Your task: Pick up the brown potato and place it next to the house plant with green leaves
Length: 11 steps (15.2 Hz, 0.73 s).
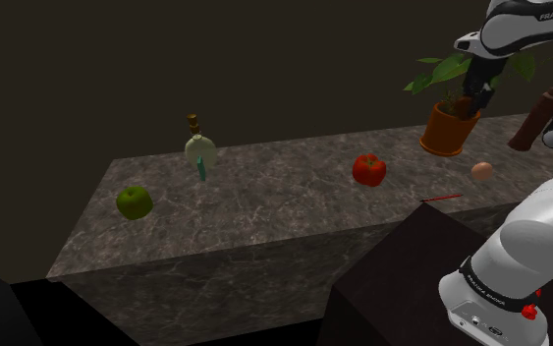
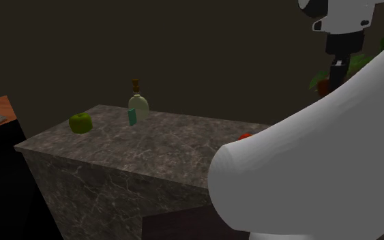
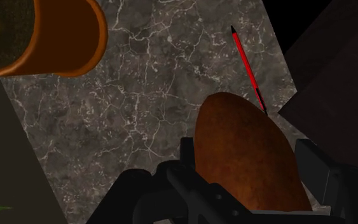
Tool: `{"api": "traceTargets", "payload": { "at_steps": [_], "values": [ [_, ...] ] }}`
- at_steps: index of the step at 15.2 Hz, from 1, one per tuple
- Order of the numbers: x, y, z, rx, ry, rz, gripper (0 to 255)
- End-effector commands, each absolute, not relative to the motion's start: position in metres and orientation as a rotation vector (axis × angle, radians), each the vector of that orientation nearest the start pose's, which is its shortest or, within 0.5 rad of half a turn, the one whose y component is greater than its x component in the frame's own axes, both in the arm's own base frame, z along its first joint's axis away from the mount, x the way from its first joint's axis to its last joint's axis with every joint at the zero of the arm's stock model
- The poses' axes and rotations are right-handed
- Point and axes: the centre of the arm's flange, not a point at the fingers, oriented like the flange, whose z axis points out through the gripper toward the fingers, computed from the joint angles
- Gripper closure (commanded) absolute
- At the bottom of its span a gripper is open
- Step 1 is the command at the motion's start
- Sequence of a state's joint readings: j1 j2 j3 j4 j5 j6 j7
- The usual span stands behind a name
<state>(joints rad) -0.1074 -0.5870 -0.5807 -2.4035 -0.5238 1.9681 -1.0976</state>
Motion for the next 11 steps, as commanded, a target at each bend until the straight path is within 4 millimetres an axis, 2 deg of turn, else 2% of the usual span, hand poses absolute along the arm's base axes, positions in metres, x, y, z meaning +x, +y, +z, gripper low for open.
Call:
{"api": "traceTargets", "payload": {
  "at_steps": [1,11],
  "values": [
    [0.285,-0.302,0.484,-3.152,-1.082,0.122,255],
    [0.285,-0.302,0.431,-3.152,-1.082,0.122,255]
  ]
}}
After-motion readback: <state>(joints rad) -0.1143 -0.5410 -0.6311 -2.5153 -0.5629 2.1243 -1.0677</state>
